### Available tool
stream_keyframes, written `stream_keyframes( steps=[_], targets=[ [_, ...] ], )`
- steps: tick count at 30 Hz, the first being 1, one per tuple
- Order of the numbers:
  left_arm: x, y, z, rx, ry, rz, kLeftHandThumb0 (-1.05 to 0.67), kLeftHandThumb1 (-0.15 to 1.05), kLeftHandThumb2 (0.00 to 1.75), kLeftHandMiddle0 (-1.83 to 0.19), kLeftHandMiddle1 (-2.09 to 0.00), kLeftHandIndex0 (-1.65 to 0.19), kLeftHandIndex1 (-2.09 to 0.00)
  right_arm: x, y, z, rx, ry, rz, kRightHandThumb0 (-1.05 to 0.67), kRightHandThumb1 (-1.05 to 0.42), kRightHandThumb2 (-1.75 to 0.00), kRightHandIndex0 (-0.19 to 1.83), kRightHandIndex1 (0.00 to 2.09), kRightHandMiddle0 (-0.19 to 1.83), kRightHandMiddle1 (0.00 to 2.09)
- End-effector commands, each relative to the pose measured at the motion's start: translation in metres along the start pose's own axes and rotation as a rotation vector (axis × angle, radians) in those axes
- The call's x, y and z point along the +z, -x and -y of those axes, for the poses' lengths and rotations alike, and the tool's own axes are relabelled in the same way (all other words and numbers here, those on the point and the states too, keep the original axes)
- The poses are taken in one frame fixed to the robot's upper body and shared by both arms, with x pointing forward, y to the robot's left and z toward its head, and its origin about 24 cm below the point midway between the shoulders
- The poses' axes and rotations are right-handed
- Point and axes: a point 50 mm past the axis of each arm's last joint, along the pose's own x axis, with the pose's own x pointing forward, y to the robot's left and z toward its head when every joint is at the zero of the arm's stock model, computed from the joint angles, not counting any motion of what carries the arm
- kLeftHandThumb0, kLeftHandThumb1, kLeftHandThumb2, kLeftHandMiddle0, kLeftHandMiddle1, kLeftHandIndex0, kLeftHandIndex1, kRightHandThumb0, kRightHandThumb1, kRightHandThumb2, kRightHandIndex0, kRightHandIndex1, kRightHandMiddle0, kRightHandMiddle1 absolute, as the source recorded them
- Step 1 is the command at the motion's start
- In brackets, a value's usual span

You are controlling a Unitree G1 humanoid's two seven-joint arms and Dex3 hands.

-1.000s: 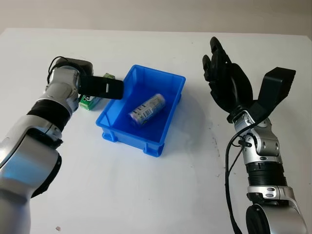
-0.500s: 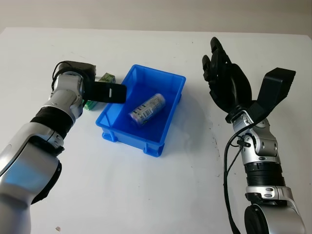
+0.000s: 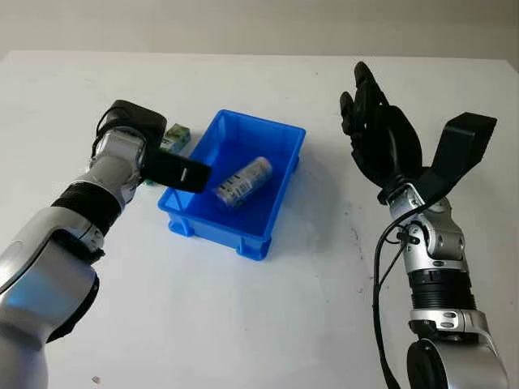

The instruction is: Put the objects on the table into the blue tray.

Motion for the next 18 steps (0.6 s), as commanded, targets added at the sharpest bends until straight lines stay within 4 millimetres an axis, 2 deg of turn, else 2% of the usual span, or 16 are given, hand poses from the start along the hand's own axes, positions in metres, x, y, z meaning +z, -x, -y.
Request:
stream_keyframes(
  steps=[1, 8, 12, 13, 14, 15, 16, 17, 18],
  targets=[
    [-0.001, -0.001, 0.021, -0.07, -0.051, -0.002, -0.25, 1.05, 0.16, -0.27, -2.09, -0.23, -0.12, 0.008, -0.001, 0.0, 0.004, 0.006, 0.028, -0.69, -1.05, -0.67, -0.19, 0.0, -0.19, 0.0],
    [-0.005, -0.001, 0.019, -0.062, 0.003, 0.001, -0.23, 1.05, 0.18, -0.2, -2.09, -0.26, -0.1, 0.009, -0.001, 0.0, 0.004, -0.003, 0.032, -0.69, -1.05, -0.66, -0.19, 0.0, -0.19, 0.0],
    [-0.01, -0.001, 0.012, -0.058, 0.067, -0.013, -0.31, 1.05, 0.22, -0.16, -2.09, -0.38, -0.16, 0.008, -0.002, -0.001, 0.005, -0.011, 0.031, -0.68, -1.05, -0.66, -0.19, 0.0, -0.19, 0.0],
    [-0.011, -0.001, 0.011, -0.055, 0.094, -0.009, -0.32, 1.05, 0.24, -0.17, -2.09, -0.37, -0.29, 0.007, -0.002, -0.001, 0.006, -0.014, 0.032, -0.68, -1.05, -0.66, -0.19, 0.0, -0.19, 0.0],
    [-0.011, -0.001, 0.01, -0.053, 0.112, -0.007, -0.32, 1.05, 0.26, -0.2, -2.09, -0.2, -0.7, 0.007, -0.002, -0.001, 0.008, -0.016, 0.032, -0.68, -1.05, -0.66, -0.19, 0.0, -0.19, 0.0],
    [-0.012, -0.001, 0.009, -0.04, 0.137, -0.002, -0.33, 1.05, 0.26, -0.21, -2.09, -0.07, -1.0, 0.007, -0.002, -0.001, 0.006, -0.015, 0.031, -0.68, -1.05, -0.65, -0.19, 0.0, -0.19, 0.0],
    [-0.012, -0.001, 0.007, -0.02, 0.156, 0.006, -0.33, 1.05, 0.24, -0.34, -2.09, 0.04, -1.53, 0.007, -0.003, -0.001, 0.003, -0.014, 0.03, -0.68, -1.05, -0.65, -0.19, 0.0, -0.19, 0.0],
    [-0.012, -0.001, 0.007, -0.006, 0.168, 0.012, -0.34, 1.05, 0.22, -0.41, -2.09, 0.07, -1.76, 0.007, -0.003, -0.001, 0.002, -0.013, 0.03, -0.68, -1.05, -0.65, -0.19, 0.0, -0.19, 0.0],
    [-0.013, -0.001, 0.006, 0.002, 0.178, 0.017, -0.34, 1.05, 0.21, -0.45, -2.09, 0.09, -1.87, 0.007, -0.003, -0.001, 0.001, -0.013, 0.03, -0.68, -1.05, -0.65, -0.19, 0.0, -0.19, 0.0]
  ],
)
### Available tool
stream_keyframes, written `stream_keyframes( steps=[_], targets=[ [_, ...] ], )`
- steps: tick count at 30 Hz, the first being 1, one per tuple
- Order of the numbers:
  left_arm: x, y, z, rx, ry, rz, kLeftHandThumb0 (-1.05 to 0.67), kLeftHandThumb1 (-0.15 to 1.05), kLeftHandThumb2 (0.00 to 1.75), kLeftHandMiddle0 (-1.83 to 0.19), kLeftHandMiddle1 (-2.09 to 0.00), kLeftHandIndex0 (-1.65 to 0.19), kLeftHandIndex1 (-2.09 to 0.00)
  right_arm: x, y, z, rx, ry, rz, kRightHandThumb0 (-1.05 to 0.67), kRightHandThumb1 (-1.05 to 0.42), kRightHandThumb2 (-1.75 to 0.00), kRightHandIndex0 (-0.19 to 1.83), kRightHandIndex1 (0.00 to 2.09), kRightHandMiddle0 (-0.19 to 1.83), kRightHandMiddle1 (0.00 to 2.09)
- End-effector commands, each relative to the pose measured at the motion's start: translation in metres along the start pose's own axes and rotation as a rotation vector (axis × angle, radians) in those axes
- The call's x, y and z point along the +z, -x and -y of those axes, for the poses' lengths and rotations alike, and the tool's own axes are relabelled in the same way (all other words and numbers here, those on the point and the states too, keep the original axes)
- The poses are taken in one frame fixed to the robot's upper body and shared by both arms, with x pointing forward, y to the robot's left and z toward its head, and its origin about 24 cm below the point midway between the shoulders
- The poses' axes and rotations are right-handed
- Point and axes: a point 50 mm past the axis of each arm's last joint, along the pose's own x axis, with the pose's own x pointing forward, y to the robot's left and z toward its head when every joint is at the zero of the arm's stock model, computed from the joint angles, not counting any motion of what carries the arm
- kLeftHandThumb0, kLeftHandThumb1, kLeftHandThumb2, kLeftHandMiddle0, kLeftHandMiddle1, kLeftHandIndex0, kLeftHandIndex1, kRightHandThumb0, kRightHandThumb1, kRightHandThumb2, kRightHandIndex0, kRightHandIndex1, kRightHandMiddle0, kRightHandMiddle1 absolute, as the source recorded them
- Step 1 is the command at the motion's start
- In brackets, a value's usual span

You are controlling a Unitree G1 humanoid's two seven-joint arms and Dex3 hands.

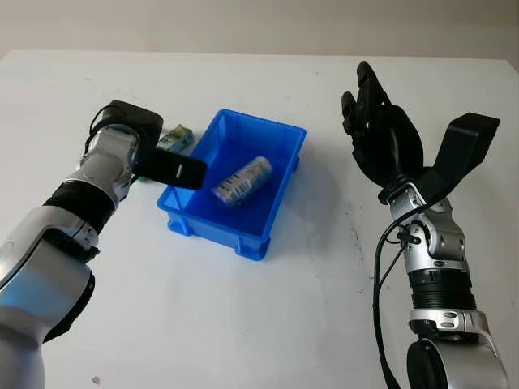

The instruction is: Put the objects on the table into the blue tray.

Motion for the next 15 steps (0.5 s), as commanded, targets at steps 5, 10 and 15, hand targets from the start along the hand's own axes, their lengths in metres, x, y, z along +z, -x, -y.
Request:
stream_keyframes(
  steps=[5, 10, 15],
  targets=[
    [-0.0025, -0.0005, 0.0124, 0.032, 0.128, 0.031, -0.27, 1.05, 0.15, -0.41, -2.09, -0.04, -1.16, 0.0066, -0.0028, -0.001, 0.001, 0.004, 0.023, -0.68, -1.05, -0.65, -0.19, 0.0, -0.19, 0.0],
    [-0.0029, -0.0005, 0.0113, 0.059, 0.156, 0.031, -0.29, 1.05, 0.22, -0.45, -2.09, 0.17, -1.8, 0.0071, -0.0022, -0.0005, -0.001, 0.003, 0.024, -0.67, -1.05, -0.65, -0.19, 0.0, -0.19, 0.0],
    [-0.0063, -0.0003, 0.0086, 0.08, 0.145, 0.032, -0.38, 1.05, 0.26, -0.49, -2.09, 0.12, -1.67, 0.0072, -0.0024, 0.0, -0.002, -0.004, 0.026, -0.67, -1.05, -0.64, -0.19, 0.0, -0.19, 0.0]
  ],
)
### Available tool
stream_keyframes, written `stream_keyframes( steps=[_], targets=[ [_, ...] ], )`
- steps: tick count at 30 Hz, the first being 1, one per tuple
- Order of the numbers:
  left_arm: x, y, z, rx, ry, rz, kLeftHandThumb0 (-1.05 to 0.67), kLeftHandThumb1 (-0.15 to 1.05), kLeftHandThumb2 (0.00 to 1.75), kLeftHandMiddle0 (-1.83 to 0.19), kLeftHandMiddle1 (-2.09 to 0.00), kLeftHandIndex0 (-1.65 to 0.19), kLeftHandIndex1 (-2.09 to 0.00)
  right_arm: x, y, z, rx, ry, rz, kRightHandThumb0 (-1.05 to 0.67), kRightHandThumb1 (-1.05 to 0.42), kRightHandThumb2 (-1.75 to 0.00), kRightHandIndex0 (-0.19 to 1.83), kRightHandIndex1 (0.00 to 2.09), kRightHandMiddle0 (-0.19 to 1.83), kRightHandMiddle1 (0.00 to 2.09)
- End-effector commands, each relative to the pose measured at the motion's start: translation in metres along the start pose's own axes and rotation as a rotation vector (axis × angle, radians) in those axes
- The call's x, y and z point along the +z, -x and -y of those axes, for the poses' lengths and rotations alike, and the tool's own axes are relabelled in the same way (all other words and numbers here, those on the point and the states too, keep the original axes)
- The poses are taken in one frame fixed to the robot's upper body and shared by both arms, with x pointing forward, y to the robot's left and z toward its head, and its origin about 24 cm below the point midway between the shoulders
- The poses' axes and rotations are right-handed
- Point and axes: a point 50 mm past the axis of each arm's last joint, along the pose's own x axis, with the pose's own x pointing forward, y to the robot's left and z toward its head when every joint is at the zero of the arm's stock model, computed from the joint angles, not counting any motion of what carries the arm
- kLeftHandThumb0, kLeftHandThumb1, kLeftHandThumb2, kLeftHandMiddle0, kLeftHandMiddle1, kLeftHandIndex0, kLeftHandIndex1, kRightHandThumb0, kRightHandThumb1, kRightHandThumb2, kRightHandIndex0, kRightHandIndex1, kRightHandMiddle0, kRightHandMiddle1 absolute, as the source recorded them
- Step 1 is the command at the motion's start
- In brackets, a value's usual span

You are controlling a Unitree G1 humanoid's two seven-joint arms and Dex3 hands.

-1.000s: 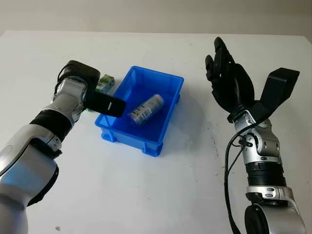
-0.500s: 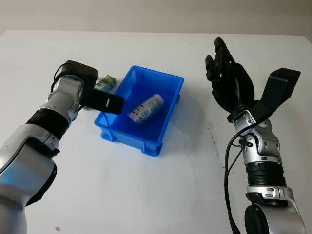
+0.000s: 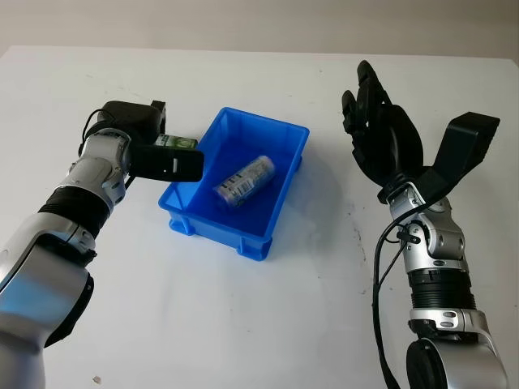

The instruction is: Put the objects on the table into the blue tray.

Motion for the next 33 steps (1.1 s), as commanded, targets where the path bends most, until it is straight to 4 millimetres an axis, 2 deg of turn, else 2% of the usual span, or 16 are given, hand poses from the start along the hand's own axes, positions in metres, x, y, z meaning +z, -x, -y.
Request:
stream_keyframes(
  steps=[1, 7, 8, 9, 10, 12, 14, 20, 23, 24, 25, 26, 28, 29, 32, 33],
  targets=[
    [-0.006, 0.0, 0.0, 0.005, 0.015, -0.002, -0.39, 1.05, 0.26, -0.48, -2.09, 0.07, -1.54, 0.007, -0.002, 0.0, 0.004, -0.005, 0.024, -0.67, -1.05, -0.64, -0.19, 0.0, -0.19, 0.0],
    [-0.013, 0.0, 0.002, 0.017, 0.041, 0.026, -0.39, 1.05, 0.25, -0.35, -2.09, -0.08, -0.91, 0.006, -0.003, 0.0, 0.007, -0.012, 0.021, -0.67, -1.05, -0.62, -0.19, 0.0, -0.19, 0.0],
    [-0.014, 0.0, 0.002, 0.026, 0.039, 0.026, -0.41, 1.05, 0.25, -0.32, -2.09, -0.07, -1.08, 0.006, -0.003, 0.0, 0.007, -0.016, 0.021, -0.67, -1.05, -0.62, -0.19, 0.0, -0.19, 0.0],
    [-0.016, 0.001, 0.0, 0.04, 0.041, 0.027, -0.39, 1.05, 0.27, -0.35, -2.09, 0.06, -1.58, 0.006, -0.003, 0.0, 0.009, -0.016, 0.022, -0.66, -1.05, -0.62, -0.19, 0.0, -0.19, 0.0],
    [-0.017, 0.001, -0.001, 0.05, 0.042, 0.027, -0.38, 1.05, 0.27, -0.37, -2.09, 0.04, -1.83, 0.006, -0.003, 0.0, 0.012, -0.015, 0.022, -0.66, -1.05, -0.62, -0.19, 0.0, -0.19, 0.0],
    [-0.023, 0.001, -0.006, 0.084, 0.043, 0.014, -0.38, 1.05, 0.28, -0.44, -2.09, -0.12, -2.04, 0.005, -0.003, 0.001, 0.012, -0.015, 0.021, -0.67, -1.05, -0.62, -0.19, 0.0, -0.19, 0.0],
    [-0.029, 0.002, -0.011, 0.118, 0.067, -0.01, -0.36, 1.05, 0.26, -0.43, -2.09, 0.05, -2.08, 0.005, -0.002, 0.001, 0.009, -0.008, 0.019, -0.67, -1.05, -0.62, -0.19, 0.0, -0.19, 0.0],
    [-0.049, 0.003, -0.031, 0.187, 0.077, -0.099, -0.38, 1.05, 0.27, -0.54, -2.09, -0.09, -2.09, 0.005, -0.002, 0.001, 0.02, -0.005, 0.017, -0.67, -1.05, -0.63, -0.19, 0.0, -0.19, 0.0],
    [-0.059, 0.004, -0.04, 0.209, 0.099, -0.134, -0.38, 1.05, 0.26, -0.46, -2.09, 0.08, -1.92, 0.004, -0.002, 0.001, 0.02, -0.014, 0.015, -0.66, -1.05, -0.63, -0.19, 0.0, -0.19, 0.0],
    [-0.062, 0.005, -0.042, 0.216, 0.101, -0.146, -0.38, 1.05, 0.25, -0.44, -2.09, 0.07, -1.74, 0.004, -0.002, 0.001, 0.019, -0.015, 0.014, -0.66, -1.05, -0.63, -0.19, 0.0, -0.19, 0.0],
    [-0.064, 0.005, -0.044, 0.225, 0.102, -0.151, -0.38, 1.05, 0.25, -0.43, -2.09, 0.07, -1.75, 0.004, -0.002, 0.001, 0.018, -0.019, 0.014, -0.66, -1.05, -0.64, -0.19, 0.0, -0.19, 0.0],
    [-0.066, 0.006, -0.047, 0.233, 0.1, -0.15, -0.39, 1.05, 0.25, -0.44, -2.09, 0.07, -1.92, 0.004, -0.002, 0.001, 0.018, -0.021, 0.015, -0.65, -1.05, -0.64, -0.19, 0.0, -0.19, 0.0],
    [-0.069, 0.008, -0.051, 0.25, 0.099, -0.146, -0.38, 1.05, 0.25, -0.63, -2.09, -0.23, -2.06, 0.004, -0.002, 0.001, 0.018, -0.026, 0.015, -0.65, -1.05, -0.64, -0.19, 0.0, -0.19, 0.0],
    [-0.071, 0.008, -0.053, 0.257, 0.098, -0.145, -0.38, 1.05, 0.26, -0.66, -2.09, -0.26, -2.08, 0.004, -0.002, 0.001, 0.019, -0.025, 0.014, -0.65, -1.05, -0.64, -0.19, 0.0, -0.19, 0.0],
    [-0.076, 0.011, -0.061, 0.307, 0.097, -0.15, -0.37, 1.05, 0.23, -0.6, -2.09, -0.04, -2.09, 0.003, -0.002, 0.0, 0.018, -0.027, 0.013, -0.64, -1.05, -0.64, -0.19, 0.0, -0.19, 0.0],
    [-0.079, 0.012, -0.065, 0.321, 0.098, -0.155, -0.37, 1.05, 0.24, -0.59, -2.09, -0.05, -2.09, 0.003, -0.002, 0.0, 0.018, -0.029, 0.013, -0.64, -1.05, -0.64, -0.19, 0.0, -0.19, 0.0]
  ],
)
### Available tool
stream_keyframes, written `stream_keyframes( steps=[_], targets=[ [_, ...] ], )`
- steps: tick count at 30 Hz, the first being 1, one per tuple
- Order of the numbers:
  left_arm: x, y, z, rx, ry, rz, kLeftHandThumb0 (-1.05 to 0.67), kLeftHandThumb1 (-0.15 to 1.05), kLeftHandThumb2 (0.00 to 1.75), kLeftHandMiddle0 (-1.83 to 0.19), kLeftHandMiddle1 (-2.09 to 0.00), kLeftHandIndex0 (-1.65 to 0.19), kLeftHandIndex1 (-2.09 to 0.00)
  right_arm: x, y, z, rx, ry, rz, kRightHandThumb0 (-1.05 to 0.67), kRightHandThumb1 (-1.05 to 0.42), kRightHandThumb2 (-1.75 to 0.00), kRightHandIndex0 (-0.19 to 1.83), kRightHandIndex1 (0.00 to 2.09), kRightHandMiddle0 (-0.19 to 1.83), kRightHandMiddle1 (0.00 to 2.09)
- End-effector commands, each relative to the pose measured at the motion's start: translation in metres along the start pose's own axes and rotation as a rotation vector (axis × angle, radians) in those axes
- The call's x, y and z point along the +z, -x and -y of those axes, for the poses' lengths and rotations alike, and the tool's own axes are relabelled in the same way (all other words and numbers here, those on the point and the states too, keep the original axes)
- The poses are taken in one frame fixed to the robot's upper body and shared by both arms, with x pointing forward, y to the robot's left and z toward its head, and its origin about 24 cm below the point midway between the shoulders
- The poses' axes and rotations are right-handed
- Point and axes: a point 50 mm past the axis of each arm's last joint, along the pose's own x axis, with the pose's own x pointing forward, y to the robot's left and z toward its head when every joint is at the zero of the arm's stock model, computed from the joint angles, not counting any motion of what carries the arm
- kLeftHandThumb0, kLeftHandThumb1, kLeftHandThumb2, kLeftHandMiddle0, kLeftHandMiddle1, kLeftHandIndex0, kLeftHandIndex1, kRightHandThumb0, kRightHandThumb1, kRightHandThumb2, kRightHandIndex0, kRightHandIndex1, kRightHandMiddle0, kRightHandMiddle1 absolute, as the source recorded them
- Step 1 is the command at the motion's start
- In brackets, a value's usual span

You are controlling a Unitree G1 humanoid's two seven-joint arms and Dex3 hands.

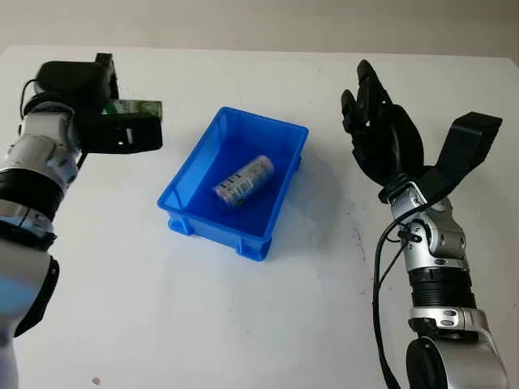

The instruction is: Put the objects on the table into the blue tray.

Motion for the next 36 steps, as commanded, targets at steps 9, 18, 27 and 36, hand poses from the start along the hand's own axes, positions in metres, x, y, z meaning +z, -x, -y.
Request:
stream_keyframes(
  steps=[9, 18, 27, 36],
  targets=[
    [-0.008, -0.001, -0.065, 0.21, 0.149, -0.012, -0.36, 1.05, 0.25, -0.73, -2.09, -0.28, -2.09, 0.002, -0.002, -0.001, 0.006, -0.013, 0.011, -0.63, -1.05, -0.64, -0.19, 0.0, -0.19, 0.0],
    [0.019, 0.031, -0.088, 0.225, 0.321, 0.216, -0.36, 1.05, 0.25, -0.89, -2.09, -0.43, -2.09, 0.0, -0.002, -0.001, 0.015, -0.007, 0.008, -0.64, -1.05, -0.64, -0.19, 0.0, -0.19, 0.0],
    [0.044, 0.064, -0.101, 0.112, 0.499, 0.383, -0.32, 1.05, 0.29, -0.75, -2.09, -0.48, -2.09, -0.001, -0.002, -0.001, 0.014, -0.004, 0.006, -0.64, -1.05, -0.64, -0.19, 0.0, -0.19, 0.0],
    [0.063, 0.075, -0.084, -0.045, 0.506, 0.487, -0.37, 1.05, 0.31, -0.97, -2.09, -0.58, -2.09, -0.002, -0.003, -0.002, 0.014, -0.015, 0.004, -0.64, -1.05, -0.63, -0.19, 0.0, -0.19, 0.0]
  ],
)
